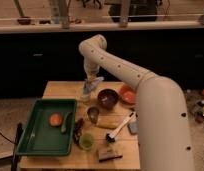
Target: Place towel in paper cup
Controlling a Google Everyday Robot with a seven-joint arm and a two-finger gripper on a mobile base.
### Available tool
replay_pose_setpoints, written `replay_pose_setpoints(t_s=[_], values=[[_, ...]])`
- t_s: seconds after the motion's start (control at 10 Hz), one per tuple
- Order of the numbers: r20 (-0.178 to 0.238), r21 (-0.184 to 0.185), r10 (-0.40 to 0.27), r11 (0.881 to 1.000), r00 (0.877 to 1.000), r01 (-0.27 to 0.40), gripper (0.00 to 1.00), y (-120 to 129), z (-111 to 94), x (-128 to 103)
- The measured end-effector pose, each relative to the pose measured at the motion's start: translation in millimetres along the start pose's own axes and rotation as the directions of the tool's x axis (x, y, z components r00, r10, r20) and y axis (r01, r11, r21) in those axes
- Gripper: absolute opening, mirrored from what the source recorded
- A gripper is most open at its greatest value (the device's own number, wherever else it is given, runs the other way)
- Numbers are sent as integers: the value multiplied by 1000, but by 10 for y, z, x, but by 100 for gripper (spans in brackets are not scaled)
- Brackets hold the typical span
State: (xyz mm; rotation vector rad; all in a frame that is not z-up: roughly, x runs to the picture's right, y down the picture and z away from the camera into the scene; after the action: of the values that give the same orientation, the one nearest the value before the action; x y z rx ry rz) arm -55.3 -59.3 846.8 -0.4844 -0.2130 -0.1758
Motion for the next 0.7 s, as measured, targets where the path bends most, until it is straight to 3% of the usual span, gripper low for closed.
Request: replay_pose_setpoints(t_s=[0.3,0.7], values=[[85,6,-18,1000,996,18,4,-31,-26,-165],[198,-19,-41,999,979,45,4,-22,35,-383]])
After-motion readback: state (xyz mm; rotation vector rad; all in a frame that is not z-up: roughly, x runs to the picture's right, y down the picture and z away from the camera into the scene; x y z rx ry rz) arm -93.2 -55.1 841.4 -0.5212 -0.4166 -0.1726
